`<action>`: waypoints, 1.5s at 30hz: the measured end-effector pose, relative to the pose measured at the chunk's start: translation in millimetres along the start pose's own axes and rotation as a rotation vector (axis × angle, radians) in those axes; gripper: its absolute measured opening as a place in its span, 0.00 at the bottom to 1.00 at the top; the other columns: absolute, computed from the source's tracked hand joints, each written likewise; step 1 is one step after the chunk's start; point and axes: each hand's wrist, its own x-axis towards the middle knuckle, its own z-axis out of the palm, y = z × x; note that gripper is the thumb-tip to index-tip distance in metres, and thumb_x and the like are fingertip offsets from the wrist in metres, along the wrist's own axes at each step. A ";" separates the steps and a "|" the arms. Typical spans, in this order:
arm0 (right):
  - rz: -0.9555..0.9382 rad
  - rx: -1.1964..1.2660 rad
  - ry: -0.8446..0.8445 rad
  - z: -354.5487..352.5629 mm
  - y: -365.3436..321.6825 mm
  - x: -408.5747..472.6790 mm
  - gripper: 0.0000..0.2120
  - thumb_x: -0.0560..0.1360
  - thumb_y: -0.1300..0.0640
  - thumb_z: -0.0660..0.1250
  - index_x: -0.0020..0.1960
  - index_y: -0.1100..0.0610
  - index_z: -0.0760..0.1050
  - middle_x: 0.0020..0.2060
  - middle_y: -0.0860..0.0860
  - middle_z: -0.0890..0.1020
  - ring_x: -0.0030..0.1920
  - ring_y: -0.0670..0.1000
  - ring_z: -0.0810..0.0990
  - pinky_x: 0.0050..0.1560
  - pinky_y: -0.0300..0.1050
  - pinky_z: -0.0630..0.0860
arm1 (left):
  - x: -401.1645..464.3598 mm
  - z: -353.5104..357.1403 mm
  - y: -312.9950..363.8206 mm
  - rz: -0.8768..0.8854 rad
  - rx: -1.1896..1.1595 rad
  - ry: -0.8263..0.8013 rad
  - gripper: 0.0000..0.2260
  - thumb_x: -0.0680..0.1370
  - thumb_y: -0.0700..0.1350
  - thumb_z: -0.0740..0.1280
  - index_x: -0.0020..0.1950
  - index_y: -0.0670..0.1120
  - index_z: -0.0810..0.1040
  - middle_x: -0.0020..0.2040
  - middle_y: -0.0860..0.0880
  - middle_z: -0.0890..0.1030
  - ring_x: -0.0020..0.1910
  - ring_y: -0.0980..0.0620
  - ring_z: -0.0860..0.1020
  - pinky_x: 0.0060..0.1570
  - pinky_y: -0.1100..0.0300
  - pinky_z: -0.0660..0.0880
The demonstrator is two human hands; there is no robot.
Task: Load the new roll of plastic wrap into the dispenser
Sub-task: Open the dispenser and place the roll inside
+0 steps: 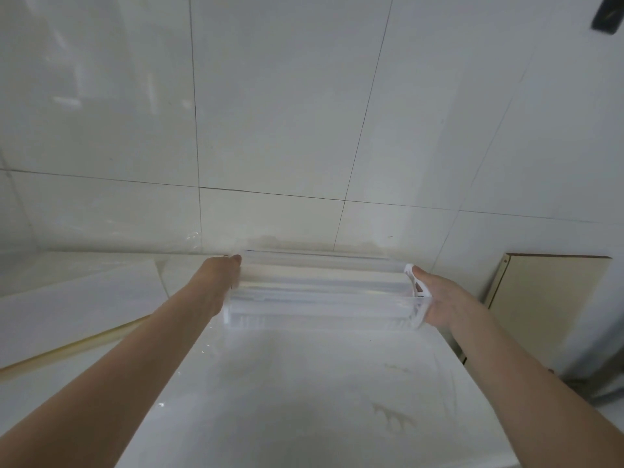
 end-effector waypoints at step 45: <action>-0.176 -0.420 0.221 18.6 -40.0 12.2 0.14 0.72 0.46 0.64 0.42 0.58 0.73 0.42 0.56 0.73 0.40 0.54 0.70 0.46 0.46 0.67 | -17.8 -2.2 16.0 -0.076 -0.254 0.018 0.18 0.77 0.48 0.66 0.65 0.44 0.74 0.62 0.45 0.76 0.51 0.48 0.78 0.53 0.57 0.71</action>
